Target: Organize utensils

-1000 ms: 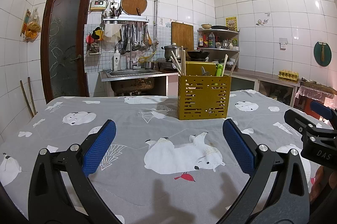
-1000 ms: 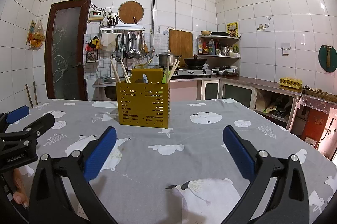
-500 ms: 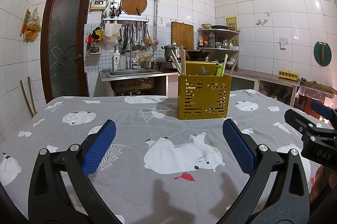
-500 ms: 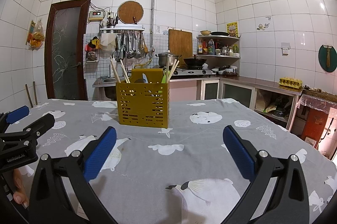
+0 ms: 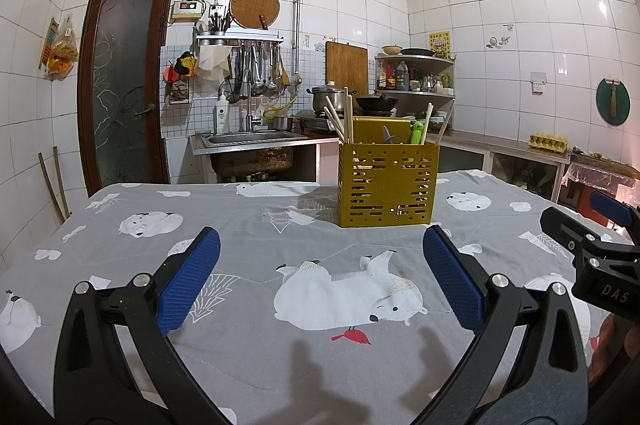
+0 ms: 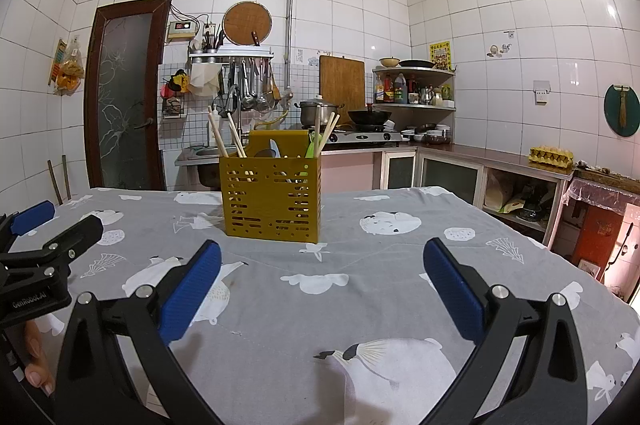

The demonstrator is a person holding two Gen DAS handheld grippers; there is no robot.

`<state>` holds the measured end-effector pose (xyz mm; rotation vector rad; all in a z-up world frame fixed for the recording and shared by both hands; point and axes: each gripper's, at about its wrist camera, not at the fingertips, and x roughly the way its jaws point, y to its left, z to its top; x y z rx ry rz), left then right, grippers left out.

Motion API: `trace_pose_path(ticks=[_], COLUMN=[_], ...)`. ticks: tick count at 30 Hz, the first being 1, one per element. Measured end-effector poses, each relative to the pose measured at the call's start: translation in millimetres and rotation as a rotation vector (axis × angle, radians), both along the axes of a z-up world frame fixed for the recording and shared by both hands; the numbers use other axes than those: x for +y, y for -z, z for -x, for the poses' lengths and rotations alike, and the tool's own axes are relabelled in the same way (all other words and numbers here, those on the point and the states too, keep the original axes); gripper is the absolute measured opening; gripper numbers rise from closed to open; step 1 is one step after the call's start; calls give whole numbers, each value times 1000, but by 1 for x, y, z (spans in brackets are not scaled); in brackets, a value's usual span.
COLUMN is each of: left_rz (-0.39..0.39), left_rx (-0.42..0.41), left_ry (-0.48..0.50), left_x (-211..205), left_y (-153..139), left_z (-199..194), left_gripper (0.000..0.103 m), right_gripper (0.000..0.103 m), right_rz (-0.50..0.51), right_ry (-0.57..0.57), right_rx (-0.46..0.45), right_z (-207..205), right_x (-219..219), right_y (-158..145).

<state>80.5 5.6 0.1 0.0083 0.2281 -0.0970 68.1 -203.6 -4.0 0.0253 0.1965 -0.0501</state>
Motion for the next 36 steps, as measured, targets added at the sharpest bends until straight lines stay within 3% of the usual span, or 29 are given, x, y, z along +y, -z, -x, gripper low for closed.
trace_pose_path(ticks=[36], left_rz=[-3], left_rx=[-2], left_ry=[0], left_x=[1], left_y=[1], left_z=[-1], left_gripper=[98], right_gripper=[99], right_rz=[-3], right_ry=[8], right_rx=[-2], right_z=[-2], right_x=[0], right_y=[1])
